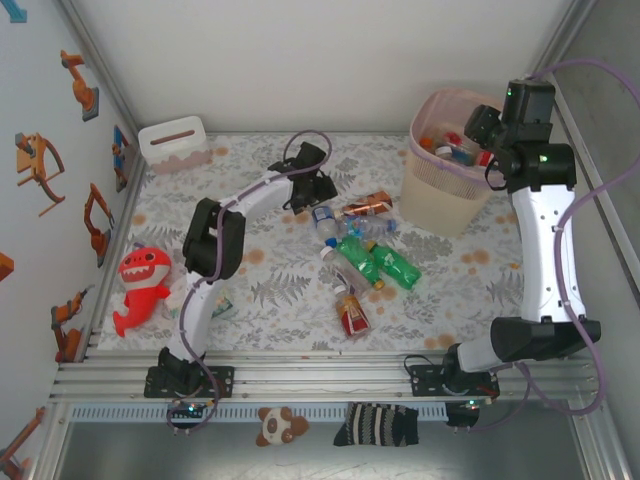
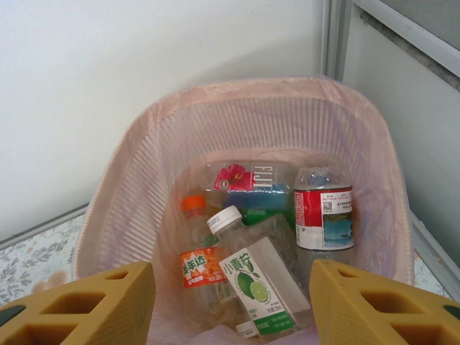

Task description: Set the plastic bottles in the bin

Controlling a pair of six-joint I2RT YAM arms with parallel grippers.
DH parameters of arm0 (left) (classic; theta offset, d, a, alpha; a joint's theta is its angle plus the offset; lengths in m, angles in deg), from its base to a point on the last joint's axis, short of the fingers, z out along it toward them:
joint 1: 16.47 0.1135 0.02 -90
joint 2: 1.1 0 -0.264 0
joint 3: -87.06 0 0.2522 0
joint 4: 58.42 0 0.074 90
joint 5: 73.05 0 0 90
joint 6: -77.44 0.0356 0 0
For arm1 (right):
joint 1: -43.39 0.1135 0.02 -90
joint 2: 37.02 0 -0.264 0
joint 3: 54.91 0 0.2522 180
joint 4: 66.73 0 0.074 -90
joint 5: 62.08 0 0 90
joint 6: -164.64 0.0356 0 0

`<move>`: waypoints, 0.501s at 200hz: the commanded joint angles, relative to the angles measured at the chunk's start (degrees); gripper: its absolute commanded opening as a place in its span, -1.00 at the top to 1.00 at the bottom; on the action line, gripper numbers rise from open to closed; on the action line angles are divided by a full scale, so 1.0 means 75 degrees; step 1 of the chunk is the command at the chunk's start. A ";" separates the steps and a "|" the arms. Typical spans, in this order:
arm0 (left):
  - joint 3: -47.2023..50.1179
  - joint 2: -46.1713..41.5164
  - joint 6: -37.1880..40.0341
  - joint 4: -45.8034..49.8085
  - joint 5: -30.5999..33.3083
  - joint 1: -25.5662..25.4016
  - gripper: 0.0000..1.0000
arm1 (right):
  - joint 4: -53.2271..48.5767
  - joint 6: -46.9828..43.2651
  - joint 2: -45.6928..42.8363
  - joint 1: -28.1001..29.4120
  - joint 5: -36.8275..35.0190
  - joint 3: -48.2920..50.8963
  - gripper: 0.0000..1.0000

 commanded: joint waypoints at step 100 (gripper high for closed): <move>-0.0992 0.0726 0.0013 0.1422 0.0705 -0.0258 -0.34 | 0.0193 -0.0195 -0.0426 0.0048 -0.0220 0.0299 -0.16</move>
